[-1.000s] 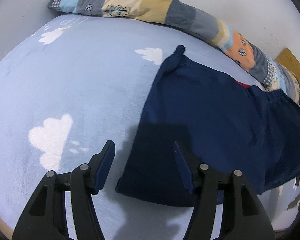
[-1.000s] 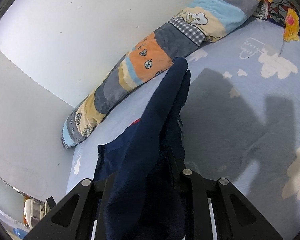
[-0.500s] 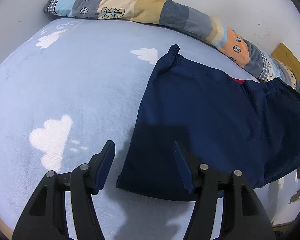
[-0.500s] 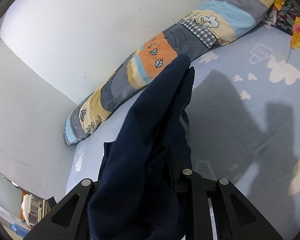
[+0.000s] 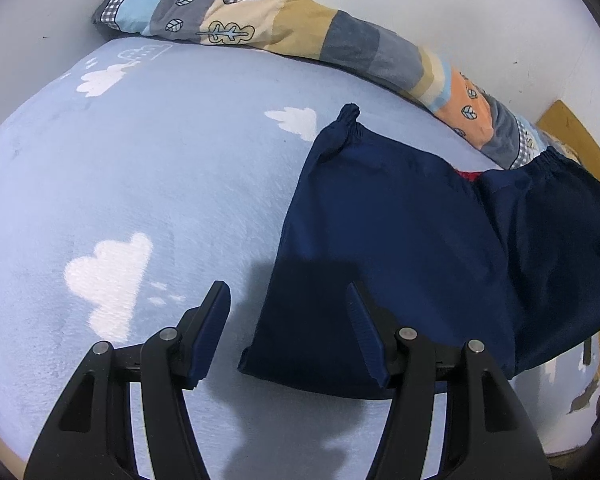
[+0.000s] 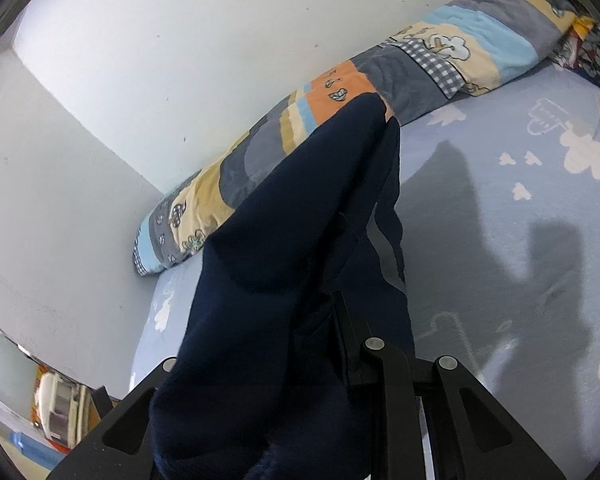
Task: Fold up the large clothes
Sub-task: 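Carry the folded half over and lower it onto the other half with the right gripper, then open the right gripper to release the jacket, left gripper open beside it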
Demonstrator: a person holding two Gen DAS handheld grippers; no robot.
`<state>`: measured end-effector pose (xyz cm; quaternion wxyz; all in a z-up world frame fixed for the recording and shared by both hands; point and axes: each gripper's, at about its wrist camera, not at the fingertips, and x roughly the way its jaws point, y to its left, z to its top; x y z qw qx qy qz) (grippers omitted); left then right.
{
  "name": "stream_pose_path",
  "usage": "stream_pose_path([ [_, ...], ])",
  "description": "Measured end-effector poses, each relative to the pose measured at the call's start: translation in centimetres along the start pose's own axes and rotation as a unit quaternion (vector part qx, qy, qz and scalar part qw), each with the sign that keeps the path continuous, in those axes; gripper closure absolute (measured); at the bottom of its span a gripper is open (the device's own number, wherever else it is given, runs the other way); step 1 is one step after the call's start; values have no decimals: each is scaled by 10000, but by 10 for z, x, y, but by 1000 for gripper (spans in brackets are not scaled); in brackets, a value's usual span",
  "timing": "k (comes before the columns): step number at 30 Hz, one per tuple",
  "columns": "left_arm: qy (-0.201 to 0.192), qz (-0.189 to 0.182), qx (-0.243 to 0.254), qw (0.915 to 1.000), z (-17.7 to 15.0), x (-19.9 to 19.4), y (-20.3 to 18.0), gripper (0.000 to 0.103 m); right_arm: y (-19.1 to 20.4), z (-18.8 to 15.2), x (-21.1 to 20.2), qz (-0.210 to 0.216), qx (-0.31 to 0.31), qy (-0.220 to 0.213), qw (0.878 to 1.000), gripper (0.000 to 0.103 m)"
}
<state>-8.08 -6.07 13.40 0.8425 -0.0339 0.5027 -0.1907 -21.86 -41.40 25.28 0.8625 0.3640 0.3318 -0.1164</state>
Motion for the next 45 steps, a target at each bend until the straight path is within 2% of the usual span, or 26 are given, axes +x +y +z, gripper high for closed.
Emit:
stream_pose_path([
  [13, -210, 63, -340, 9992, 5, -18, 28, 43, 70, -26, 27, -102, -276, 184, 9994, 82],
  [18, -252, 124, -435, 9987, 5, -22, 43, 44, 100, -62, 68, -109, -431, 354, 9984, 82],
  [23, -256, 154, -649, 9974, 6, -26, 63, 43, 130, -126, 120, -18, -680, 653, 9955, 86],
  [31, -268, 132, -858, 9959, 6, -31, 83, 43, 163, -157, 154, -316, -1099, 1005, 9883, 86],
  [38, -292, 116, -844, 9959, 6, -34, 86, 43, 198, -163, 145, -73, -1280, 836, 9882, 86],
  [41, -247, 131, -910, 9955, 5, -32, 92, 43, 217, -169, 156, -225, -1636, 813, 9829, 86],
  [42, -228, 144, -930, 9953, 5, -31, 94, 43, 216, -177, 167, -371, -1745, 879, 9800, 86],
  [45, -223, 157, -881, 9957, 5, -31, 92, 43, 201, -194, 193, -435, -1657, 1169, 9783, 86],
])
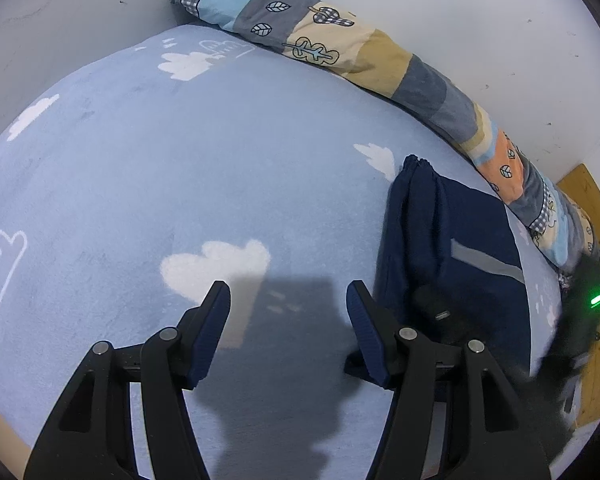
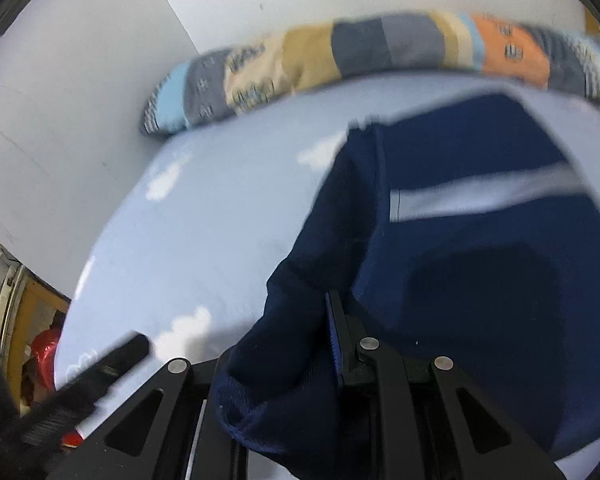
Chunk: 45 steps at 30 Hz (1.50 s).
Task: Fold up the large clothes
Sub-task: 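Open the right gripper to release the jacket, left gripper open beside it, then move the right gripper to the hem edge of the folded navy jacket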
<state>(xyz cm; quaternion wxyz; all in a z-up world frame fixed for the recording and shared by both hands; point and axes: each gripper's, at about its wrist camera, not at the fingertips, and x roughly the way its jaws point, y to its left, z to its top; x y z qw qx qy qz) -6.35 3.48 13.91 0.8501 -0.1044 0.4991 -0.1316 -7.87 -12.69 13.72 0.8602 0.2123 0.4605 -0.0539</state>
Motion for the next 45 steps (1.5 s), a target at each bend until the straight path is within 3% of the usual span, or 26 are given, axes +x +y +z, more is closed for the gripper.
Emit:
stream_pose_path([
  [4, -20, 22, 93, 10000, -1, -1, -4, 43, 0, -13, 16, -114, -222, 126, 9996, 85],
  [7, -34, 2, 76, 10000, 0, -1, -6, 43, -1, -17, 19, -87, -305, 159, 9994, 79],
  [9, -54, -12, 86, 9999, 1, -2, -8, 43, 6, -21, 18, -180, -566, 197, 9980, 67],
  [12, -107, -19, 127, 9999, 1, -5, -12, 43, 17, -23, 5, 205, -876, 302, 9955, 43],
  [13, -128, -26, 130, 9998, 1, -5, -13, 43, 20, -26, -4, 352, -1034, 331, 9935, 43],
  [16, -142, -69, 130, 9998, 1, -6, -16, 43, 17, -22, -41, 1064, -1135, 271, 9874, 48],
  [18, -170, -144, 248, 9994, -1, -7, -24, 44, 22, 6, -82, 1543, -946, 201, 9833, 55],
  [21, -133, -285, 596, 9977, -6, -5, -45, 43, -26, -7, -128, 1717, -723, -209, 9823, 59],
  [25, -11, -514, 1066, 9930, -15, -1, -79, 43, -98, -18, -168, 1032, -351, -867, 9903, 73],
  [27, 55, -564, 1323, 9896, -20, 2, -100, 43, -130, -20, -174, 541, -158, -904, 9943, 86],
  [28, 77, -575, 1393, 9885, -21, 3, -106, 43, -142, -21, -174, 323, -67, -869, 9957, 87],
  [30, 121, -607, 1560, 9858, -26, 5, -121, 43, -161, -28, -171, 291, 104, -785, 9964, 88],
  [35, 198, -528, 1788, 9823, -32, 11, -139, 43, -159, -52, -138, 294, -78, -423, 9986, 94],
  [40, 318, -366, 1869, 9812, -35, 23, -145, 43, -141, -81, -72, -264, -826, 132, 9962, 94],
  [45, 383, -268, 1836, 9819, -34, 31, -149, 43, -141, -54, -86, -112, -746, 540, 9957, 93],
])
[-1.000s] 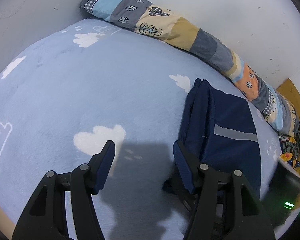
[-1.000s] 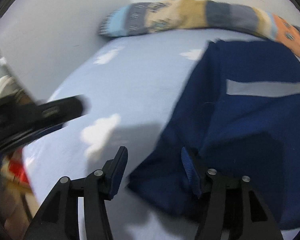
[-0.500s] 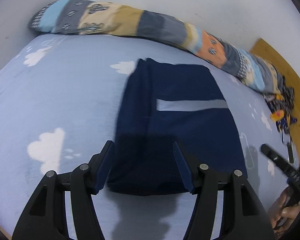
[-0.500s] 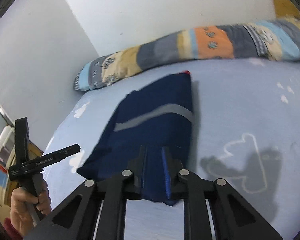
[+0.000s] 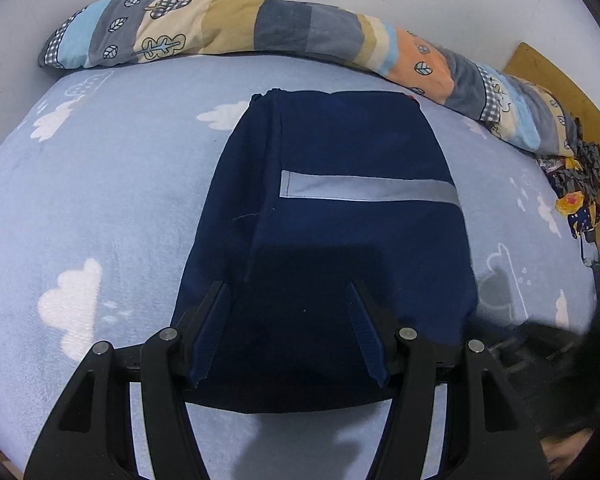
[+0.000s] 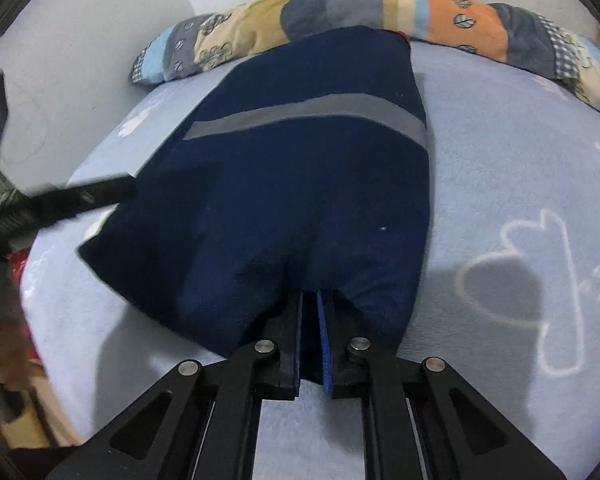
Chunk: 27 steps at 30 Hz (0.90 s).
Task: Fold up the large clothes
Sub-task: 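Move the right gripper to the hem edge of the folded navy jacket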
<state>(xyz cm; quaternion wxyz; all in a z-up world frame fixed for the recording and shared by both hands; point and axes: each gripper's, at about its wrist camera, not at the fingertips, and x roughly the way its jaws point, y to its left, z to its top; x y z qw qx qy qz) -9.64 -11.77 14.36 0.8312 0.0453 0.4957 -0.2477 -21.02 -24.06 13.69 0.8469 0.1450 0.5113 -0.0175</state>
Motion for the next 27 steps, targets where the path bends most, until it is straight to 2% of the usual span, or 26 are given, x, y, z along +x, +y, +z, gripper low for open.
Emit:
stream_pose_path([
  [2, -9, -8, 20, 10000, 2, 1, -3, 43, -4, 19, -24, 177, -42, -336, 9993, 92],
  [5, 29, 35, 96, 9999, 3, 8, -10, 43, -15, 70, -38, 1, -62, -653, 9978, 89],
  [8, 144, 135, 165, 9997, 3, 20, -16, 43, -20, 109, -22, -336, -181, -670, 9970, 89],
  [10, 212, 262, 234, 9992, 2, 27, -19, 43, -24, 135, -2, -385, -189, -635, 9971, 89],
  [12, 284, 498, 260, 9980, 2, 35, -19, 39, -32, 152, 19, -524, -106, -572, 9969, 89],
  [14, 414, 582, 98, 9974, 3, 40, -14, 34, -38, 160, 40, -600, -66, -382, 9974, 90],
  [16, 567, 479, -113, 9972, 5, 45, -7, 32, -47, 166, 62, -829, 1, -232, 9963, 90],
  [19, 684, 540, -136, 9961, 5, 49, -3, 29, -59, 172, 101, -760, 181, 376, 9962, 92],
  [21, 704, 572, -101, 9958, 6, 50, -5, 29, -62, 169, 119, -731, 195, 608, 9953, 92],
  [24, 646, 551, -105, 9963, 7, 45, -6, 29, -59, 172, 107, -711, 217, 566, 9956, 90],
  [27, 463, 422, -13, 9980, 9, 34, -11, 30, -46, 161, 65, -486, -22, 189, 9986, 88],
])
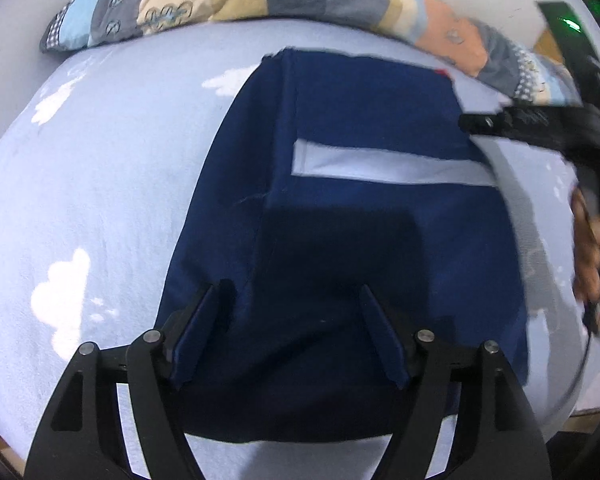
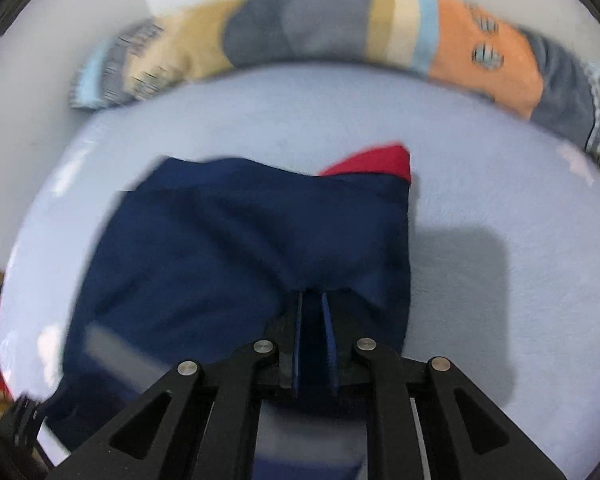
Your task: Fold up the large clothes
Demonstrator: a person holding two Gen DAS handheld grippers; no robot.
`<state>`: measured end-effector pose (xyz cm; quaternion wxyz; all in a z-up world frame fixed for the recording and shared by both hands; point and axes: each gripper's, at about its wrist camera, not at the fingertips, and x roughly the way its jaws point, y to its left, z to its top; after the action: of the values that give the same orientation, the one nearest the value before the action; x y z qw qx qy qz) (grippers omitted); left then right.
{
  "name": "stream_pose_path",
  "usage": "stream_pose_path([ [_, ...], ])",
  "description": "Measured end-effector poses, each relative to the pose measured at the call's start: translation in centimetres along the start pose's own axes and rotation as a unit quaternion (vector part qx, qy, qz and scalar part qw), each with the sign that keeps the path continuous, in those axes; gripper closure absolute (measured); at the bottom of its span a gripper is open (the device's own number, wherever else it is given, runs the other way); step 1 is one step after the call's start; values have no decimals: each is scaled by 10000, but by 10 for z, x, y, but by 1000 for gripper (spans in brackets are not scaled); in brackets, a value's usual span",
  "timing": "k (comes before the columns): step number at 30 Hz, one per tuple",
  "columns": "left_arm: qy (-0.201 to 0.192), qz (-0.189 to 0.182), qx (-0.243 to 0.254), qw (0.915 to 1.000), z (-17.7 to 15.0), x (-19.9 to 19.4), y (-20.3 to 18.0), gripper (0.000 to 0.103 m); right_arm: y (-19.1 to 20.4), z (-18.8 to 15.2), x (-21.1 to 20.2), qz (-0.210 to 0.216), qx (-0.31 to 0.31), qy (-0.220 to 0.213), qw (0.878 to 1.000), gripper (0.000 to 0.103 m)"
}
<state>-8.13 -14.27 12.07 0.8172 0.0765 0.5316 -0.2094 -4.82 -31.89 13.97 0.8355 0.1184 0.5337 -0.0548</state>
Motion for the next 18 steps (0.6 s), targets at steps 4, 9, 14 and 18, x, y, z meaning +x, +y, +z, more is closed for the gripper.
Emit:
stream_pose_path([
  [4, -43, -52, 70, 10000, -5, -6, -4, 30, 7, -39, -34, 276, -139, -57, 9995, 85],
  [9, 104, 241, 234, 9994, -11, 4, -7, 29, 21, -73, -25, 146, -313, 107, 9993, 84],
  [14, 132, 225, 159, 9995, -11, 4, -4, 29, 22, -78, -8, 106, -114, 340, 9993, 84],
  [18, 32, 150, 210, 9997, -11, -4, -6, 30, 33, -92, -49, 365, -191, 199, 9990, 83],
])
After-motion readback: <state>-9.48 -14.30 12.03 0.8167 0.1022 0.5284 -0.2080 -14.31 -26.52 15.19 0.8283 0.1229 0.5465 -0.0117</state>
